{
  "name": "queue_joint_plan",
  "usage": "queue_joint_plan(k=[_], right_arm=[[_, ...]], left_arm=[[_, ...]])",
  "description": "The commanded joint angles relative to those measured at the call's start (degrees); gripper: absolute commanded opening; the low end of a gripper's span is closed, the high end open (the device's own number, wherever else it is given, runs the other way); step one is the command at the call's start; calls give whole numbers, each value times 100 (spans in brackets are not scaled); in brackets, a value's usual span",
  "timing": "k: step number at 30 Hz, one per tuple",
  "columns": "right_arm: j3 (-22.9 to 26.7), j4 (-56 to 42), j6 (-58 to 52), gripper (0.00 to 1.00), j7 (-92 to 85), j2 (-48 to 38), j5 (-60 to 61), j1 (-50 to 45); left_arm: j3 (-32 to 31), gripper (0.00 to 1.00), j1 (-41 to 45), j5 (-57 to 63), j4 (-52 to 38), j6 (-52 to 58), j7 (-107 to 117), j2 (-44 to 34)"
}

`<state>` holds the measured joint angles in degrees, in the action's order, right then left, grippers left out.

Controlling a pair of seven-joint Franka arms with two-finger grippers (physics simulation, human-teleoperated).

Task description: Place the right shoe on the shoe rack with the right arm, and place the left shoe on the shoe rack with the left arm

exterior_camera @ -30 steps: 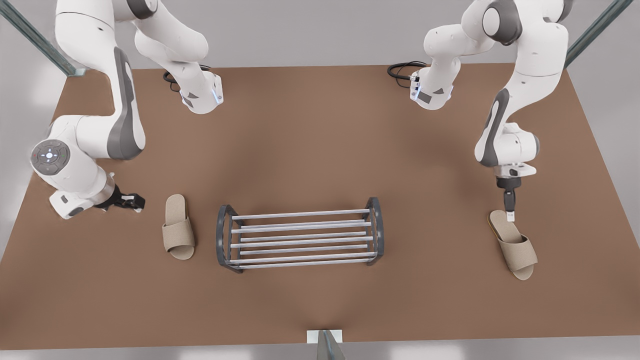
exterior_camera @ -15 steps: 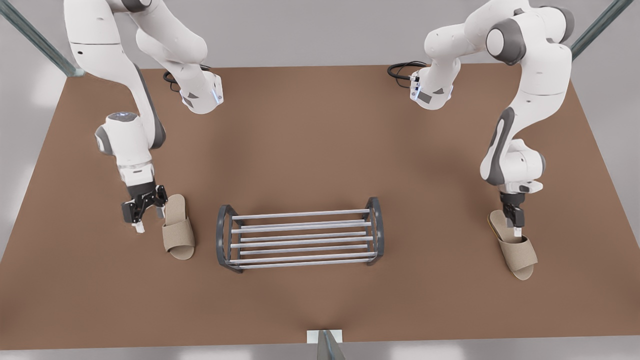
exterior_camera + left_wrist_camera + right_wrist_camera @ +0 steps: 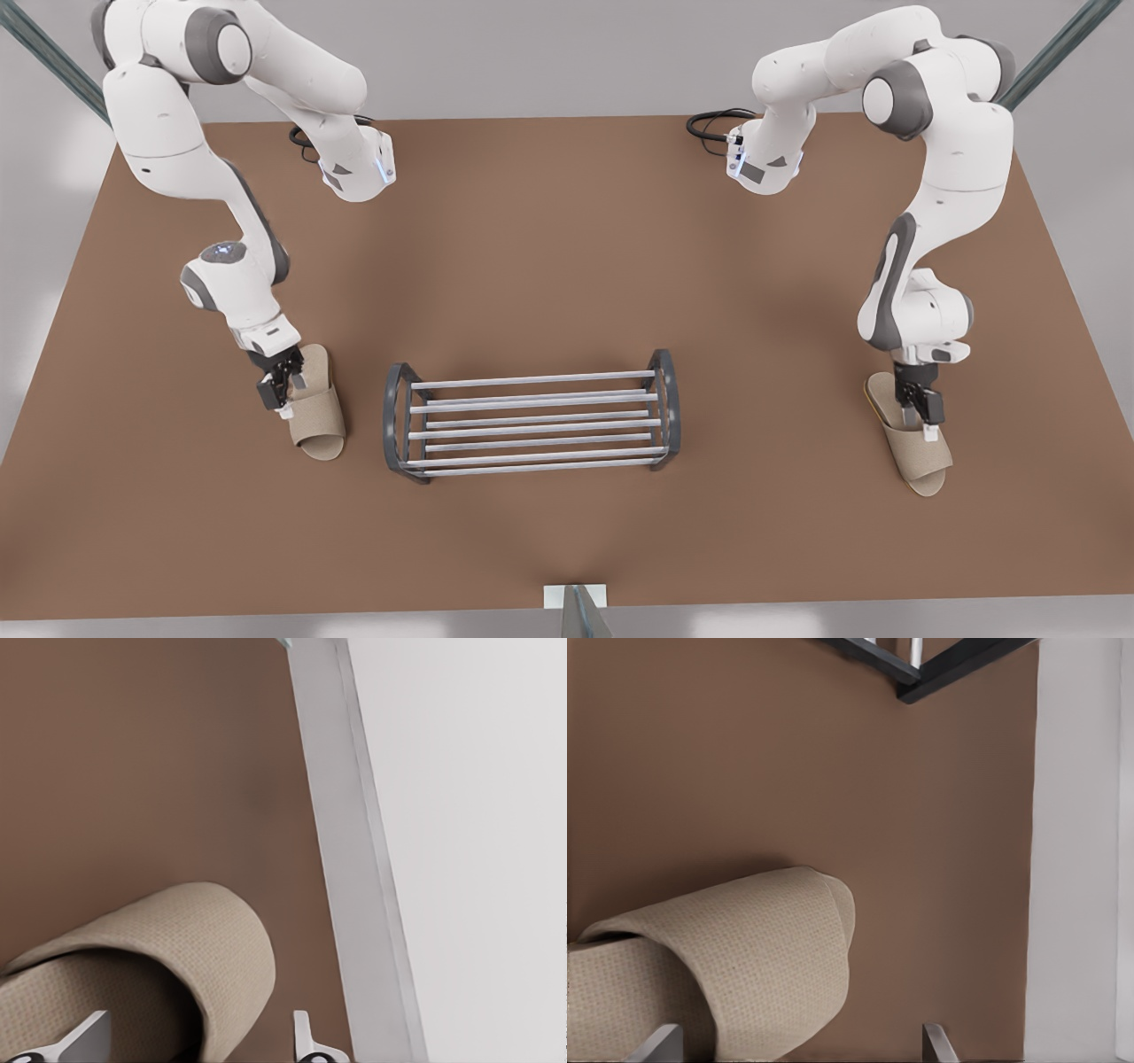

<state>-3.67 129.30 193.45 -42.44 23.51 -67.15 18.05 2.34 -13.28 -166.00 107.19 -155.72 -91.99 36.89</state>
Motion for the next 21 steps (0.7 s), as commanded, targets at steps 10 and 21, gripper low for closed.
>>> queue_joint_plan(k=[10, 21], right_arm=[[68, -80, 325, 100, -1020, 400, -290, 120], [60, -696, 352, 99, -1011, 972, 53, 6]], left_arm=[[-40, 61, -114, -1180, -199, -2, 498, 170], [-58, 55, -87, -1189, -304, 218, 392, -191]])
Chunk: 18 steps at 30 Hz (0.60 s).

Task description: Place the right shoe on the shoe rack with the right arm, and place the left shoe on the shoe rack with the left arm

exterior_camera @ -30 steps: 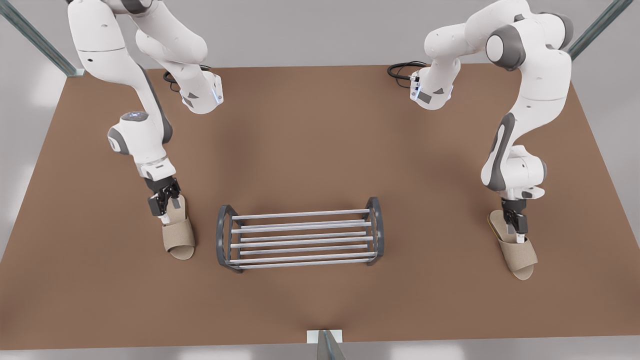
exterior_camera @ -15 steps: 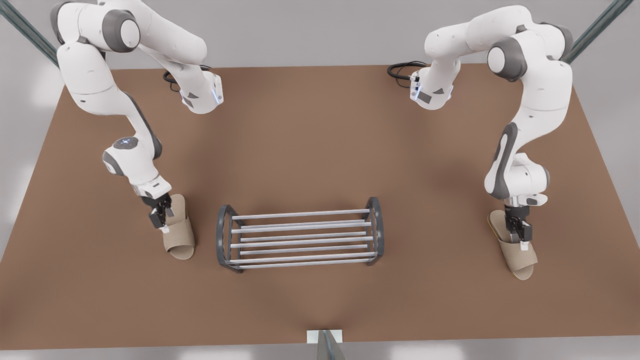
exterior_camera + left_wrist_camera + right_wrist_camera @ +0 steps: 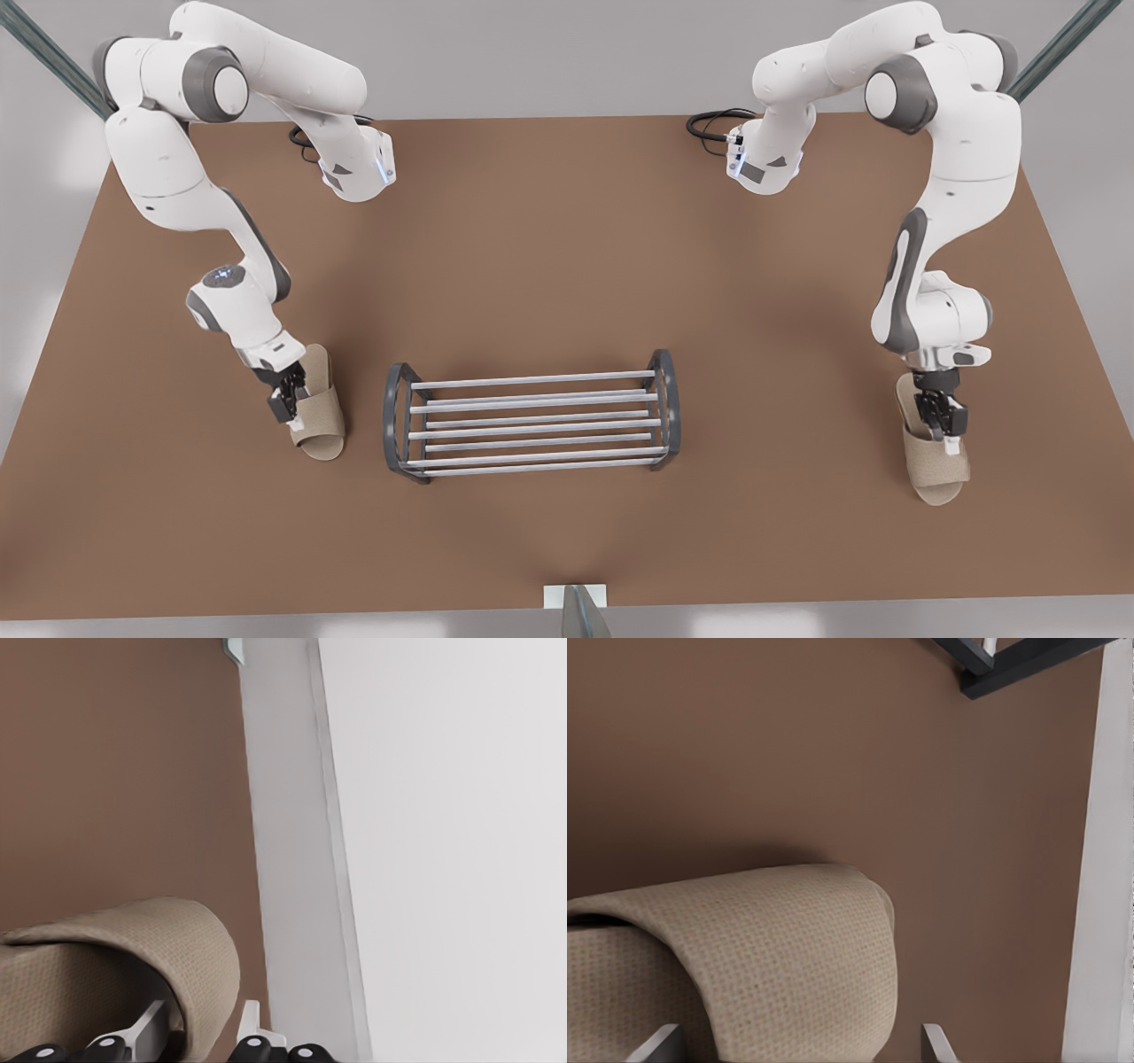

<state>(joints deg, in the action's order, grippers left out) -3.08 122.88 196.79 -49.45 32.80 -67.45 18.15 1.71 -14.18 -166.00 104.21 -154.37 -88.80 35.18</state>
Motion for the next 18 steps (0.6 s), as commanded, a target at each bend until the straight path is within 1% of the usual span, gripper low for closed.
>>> queue_joint_plan(k=[1, 2, 3, 4, 6, 7, 9, 10, 12, 13, 15, 16, 17, 18], right_arm=[[-9, -80, 17, 95, -311, 51, 83, -5], [-9, -97, 17, 89, -302, 51, 83, -5], [-9, -106, 17, 82, -302, 42, 127, -13], [-9, -115, 8, 72, -302, 42, 135, -13], [-9, -141, 17, 56, -302, 42, 205, -66], [-9, -141, 17, 48, -302, 34, 285, -84], [-9, -220, 8, 39, -302, 7, 285, -92], [-9, -238, 8, 35, -302, -10, 285, -92], [-35, -308, 8, 33, -294, -89, 285, -92], [-53, -395, -10, 33, -294, -151, 285, -92], [-62, -607, -9, 33, -276, -151, 680, -303], [-70, -686, -10, 26, -276, -125, 909, -391], [-70, -686, -27, 21, -276, -151, 1084, -487], [-79, -686, -45, 21, -276, -204, 1339, -628]], left_arm=[[4, 39, 3, -1198, -15, 56, 65, -20], [-4, 21, 3, -1198, -59, 3, 65, -29], [4, 21, 3, -1198, -59, -14, 65, -37], [-4, 21, 3, -1198, -76, -181, 73, -99], [-4, 21, 3, -1198, -85, -252, 73, -90], [-4, 21, 3, -1198, -85, -252, 73, -73], [-4, 21, 3, -1215, -85, -278, 73, -72], [-13, 21, 3, -1224, -172, -672, 126, -134], [-153, 21, 3, -1241, -226, -1332, 187, -371], [-163, 21, 3, -1312, -226, -1429, 293, -555], [-382, 21, 3, -1435, -226, -2026, 486, -872], [-567, 21, 3, -1505, -208, -2527, 925, -1118], [-672, 21, 29, -1549, -208, -2949, 1259, -1285], [-865, 21, 82, -1575, -208, -3256, 1610, -1443]])
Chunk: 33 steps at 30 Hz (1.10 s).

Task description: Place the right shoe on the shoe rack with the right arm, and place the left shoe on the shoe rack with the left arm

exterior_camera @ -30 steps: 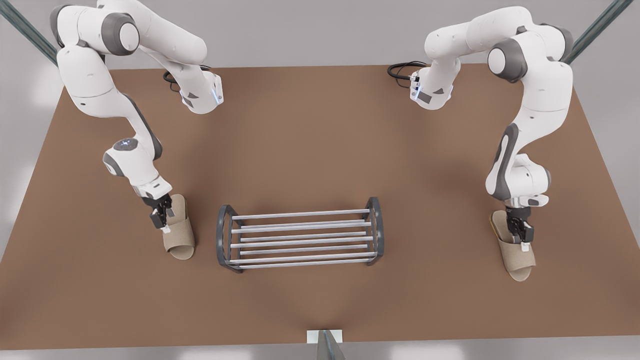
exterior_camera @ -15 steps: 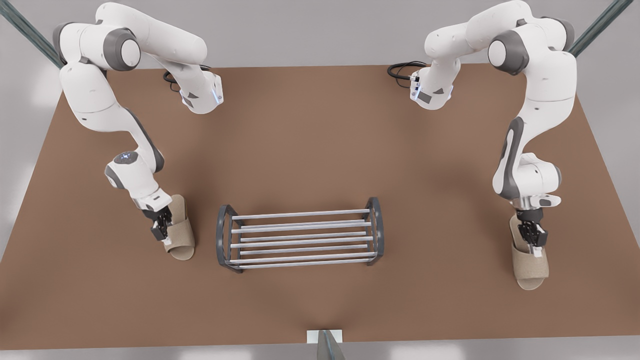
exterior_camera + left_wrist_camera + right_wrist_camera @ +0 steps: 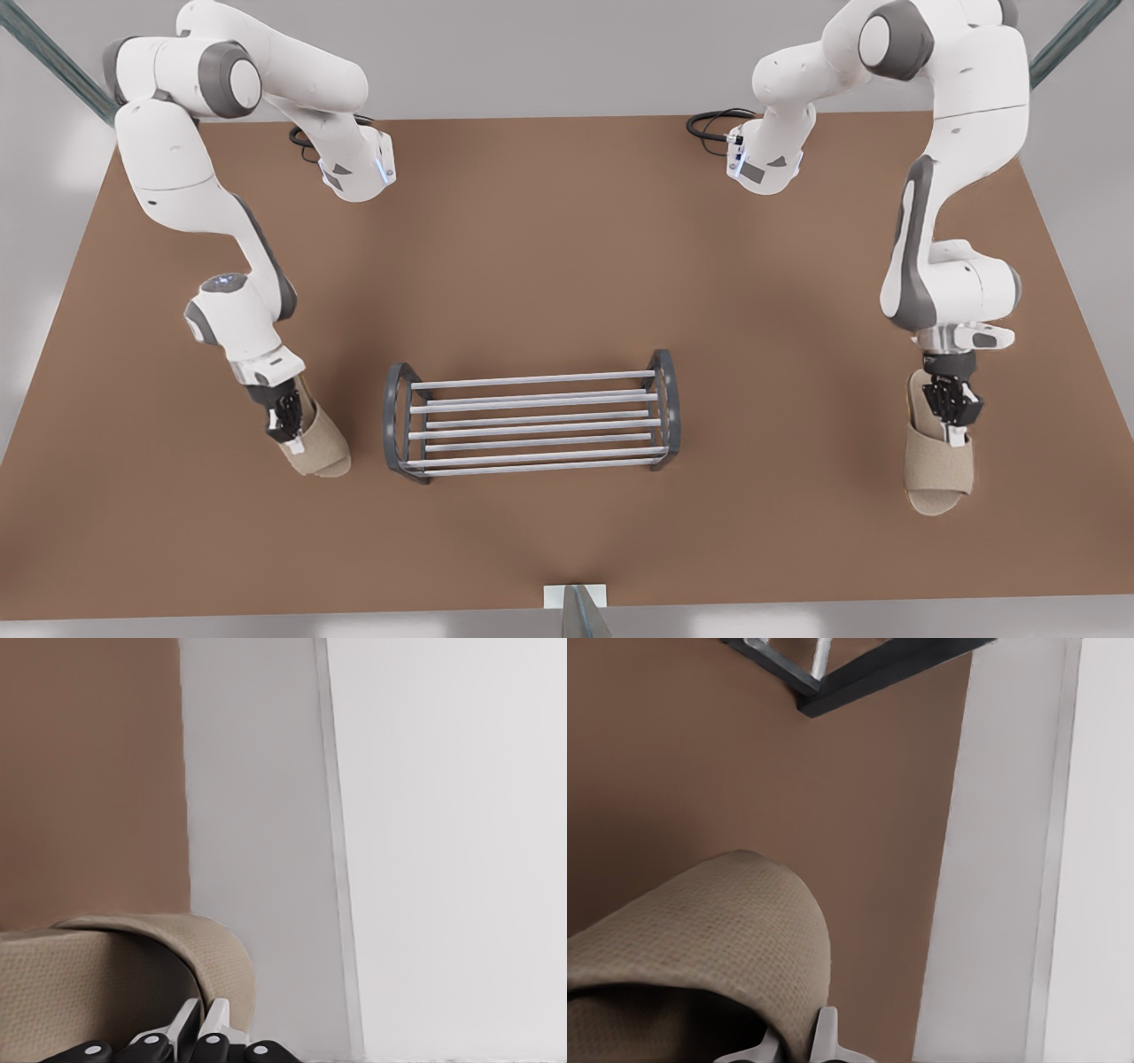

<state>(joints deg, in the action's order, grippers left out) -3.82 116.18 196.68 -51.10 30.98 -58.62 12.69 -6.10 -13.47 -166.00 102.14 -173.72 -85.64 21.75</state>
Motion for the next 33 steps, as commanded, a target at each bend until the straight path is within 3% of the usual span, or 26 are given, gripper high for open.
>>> queue_joint_plan(k=[1, 6, 9, 14, 18, 23, 25, 33], right_arm=[[-5, -61, -33, 21, -101, -48, 483, -82], [22, -122, -51, 21, -93, -909, 456, 5], [391, -105, 477, 21, 312, -1244, -229, 234], [365, -360, 398, 21, 312, -1376, -352, 269], [365, -351, 424, 21, 312, -1349, -370, 322], [347, -448, 415, 21, 312, -1296, -370, 243], [356, -430, 433, 21, 312, -1296, -387, 260], [347, -448, 433, 21, 312, -1314, -396, 252]], left_arm=[[-225, 21, 72, -1593, -10, -1586, 1401, -224], [-831, 21, 397, -1628, -115, -2272, 2095, -724], [-1078, 21, 441, -1637, -370, -2659, 2359, -988], [-1122, 21, 1768, -1663, -555, -2641, 2693, -1806], [-1403, 21, 2436, -1480, -1389, -2624, 2702, -1235], [-674, 21, 3772, -1391, -2005, -2623, 2702, -347], [-234, 21, 4308, -1400, -2005, -2624, 2711, -329], [276, 21, 5170, -1180, -2154, -2281, 2711, 304]])
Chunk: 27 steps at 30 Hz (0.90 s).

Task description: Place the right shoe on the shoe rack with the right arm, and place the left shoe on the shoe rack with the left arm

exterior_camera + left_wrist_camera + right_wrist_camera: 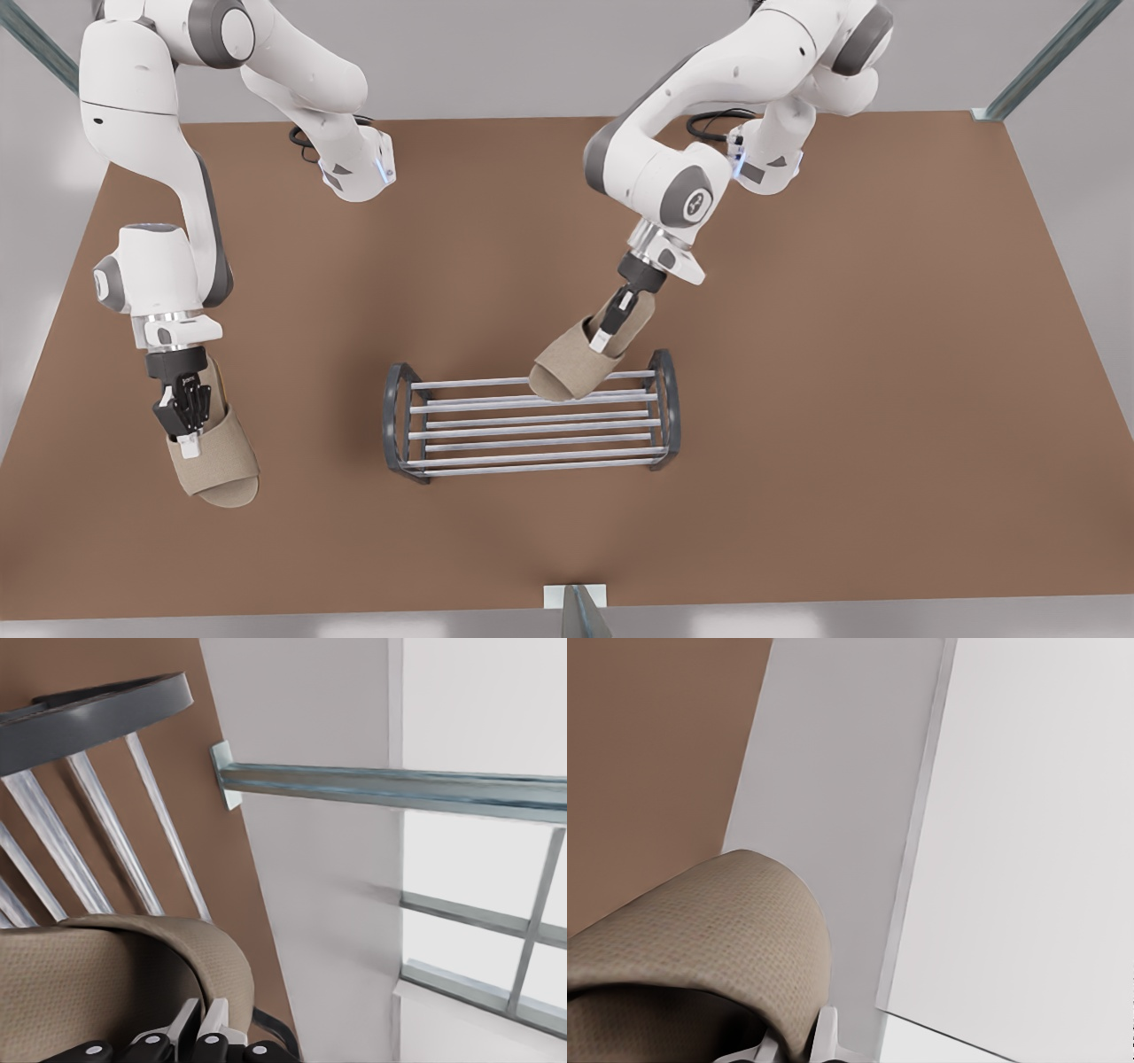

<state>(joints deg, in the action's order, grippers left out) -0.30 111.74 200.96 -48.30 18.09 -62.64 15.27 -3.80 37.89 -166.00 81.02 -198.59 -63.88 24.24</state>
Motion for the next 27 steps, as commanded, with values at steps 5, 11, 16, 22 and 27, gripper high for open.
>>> queue_joint_plan(k=[5, 11, 16, 22, 27], right_arm=[[-14, -30, -13, 21, 31, -121, -133, -24], [-717, -12, -961, 21, 743, -490, -231, -15], [-1086, 14, -2350, 21, 1033, -842, -64, -15], [-1640, 40, -3414, 21, 981, -1132, 384, -24], [-2281, -65, -4389, 21, 981, -1448, 797, -24]], left_arm=[[133, 21, 78, -1180, -349, 277, 535, 344], [564, 21, 166, -1171, -666, 787, 517, 731], [564, 96, -36, -890, -411, 1006, 491, 758], [529, 100, -651, 1622, -429, 496, 394, -771], [-1352, 100, -3867, 8905, 283, 4896, 719, -1255]])
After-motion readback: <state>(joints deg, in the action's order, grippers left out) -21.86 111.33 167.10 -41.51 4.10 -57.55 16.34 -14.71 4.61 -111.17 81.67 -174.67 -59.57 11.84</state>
